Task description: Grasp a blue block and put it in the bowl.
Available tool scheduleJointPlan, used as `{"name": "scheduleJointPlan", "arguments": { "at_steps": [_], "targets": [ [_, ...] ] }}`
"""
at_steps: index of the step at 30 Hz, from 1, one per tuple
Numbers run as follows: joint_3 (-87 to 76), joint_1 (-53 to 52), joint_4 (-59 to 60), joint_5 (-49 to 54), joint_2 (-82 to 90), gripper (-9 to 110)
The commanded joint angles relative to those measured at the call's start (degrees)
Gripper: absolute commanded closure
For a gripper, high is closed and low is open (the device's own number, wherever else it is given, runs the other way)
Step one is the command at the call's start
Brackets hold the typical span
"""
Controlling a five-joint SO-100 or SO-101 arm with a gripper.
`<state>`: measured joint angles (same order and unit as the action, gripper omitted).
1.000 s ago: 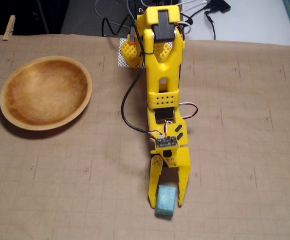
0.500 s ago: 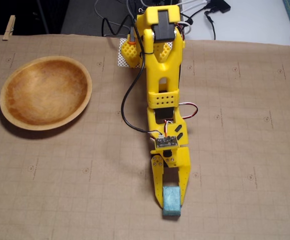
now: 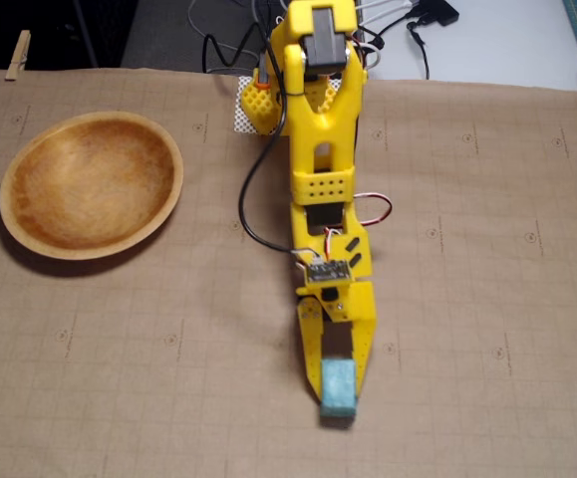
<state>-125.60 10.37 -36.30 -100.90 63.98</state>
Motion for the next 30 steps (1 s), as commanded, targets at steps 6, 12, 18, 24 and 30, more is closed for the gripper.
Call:
{"name": "scheduleJointPlan", "arguments": {
  "at_steps": [6,12,18,24,30],
  "targets": [
    [-7.7,-1.4,-0.2,0.3,23.6,104],
    [-15.4,-2.1,-0.2,0.4,37.3,104],
    [-23.3,-5.1,-0.1,0.4,50.2,104],
    [-29.1,-7.9,0.0,0.5,59.9,104],
    [-30.8,-9.1,10.7,3.2,69.9,104]
  ]
}}
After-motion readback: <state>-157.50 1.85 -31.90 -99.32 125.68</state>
